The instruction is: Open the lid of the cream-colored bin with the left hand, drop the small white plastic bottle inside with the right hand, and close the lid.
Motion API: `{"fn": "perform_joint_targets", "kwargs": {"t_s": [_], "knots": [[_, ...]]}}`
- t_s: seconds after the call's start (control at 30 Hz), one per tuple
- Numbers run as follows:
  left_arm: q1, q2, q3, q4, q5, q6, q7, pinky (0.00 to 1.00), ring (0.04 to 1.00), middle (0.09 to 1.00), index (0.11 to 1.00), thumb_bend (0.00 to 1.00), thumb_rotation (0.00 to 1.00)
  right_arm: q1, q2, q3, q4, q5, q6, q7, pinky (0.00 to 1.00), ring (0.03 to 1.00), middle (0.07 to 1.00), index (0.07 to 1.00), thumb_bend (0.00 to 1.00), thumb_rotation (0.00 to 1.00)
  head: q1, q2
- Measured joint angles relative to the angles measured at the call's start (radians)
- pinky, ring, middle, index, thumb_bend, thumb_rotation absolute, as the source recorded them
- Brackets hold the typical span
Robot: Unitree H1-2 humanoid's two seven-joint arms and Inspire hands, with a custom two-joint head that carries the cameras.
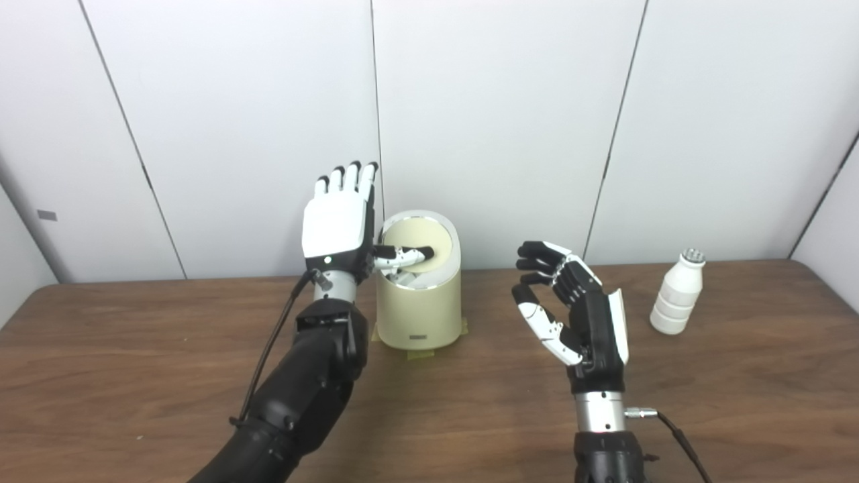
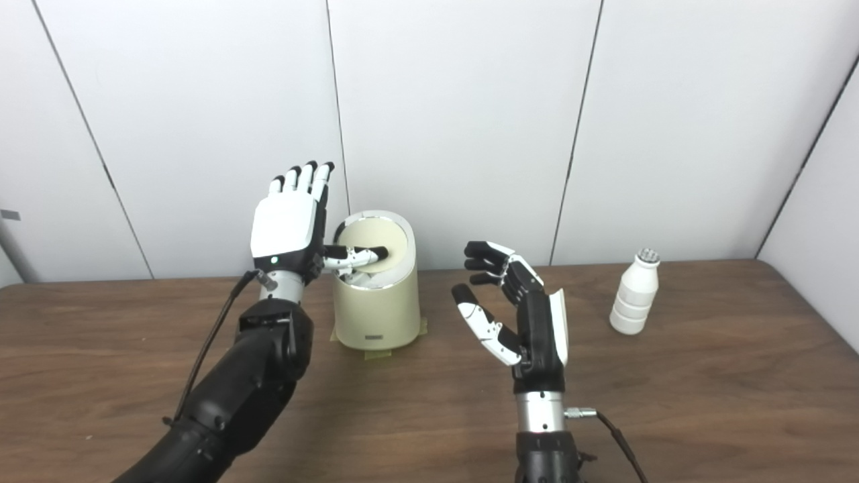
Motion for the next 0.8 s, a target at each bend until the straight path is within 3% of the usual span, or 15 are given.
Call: {"fn": "perform_joint_targets", "kwargs": {"t_s": [0.8], "knots": [[-0.002,0.026,-0.035,-0.005,0.06,-0.017,-0.015,1.0,1.0,1.0,1.0,1.0,0.34,-0.002,0.0,0.0,0.023,-0.002,-0.002,0.0,0.58,0.664,0.696,0.678,0.32,0.44,-0.002,-0.002]]}}
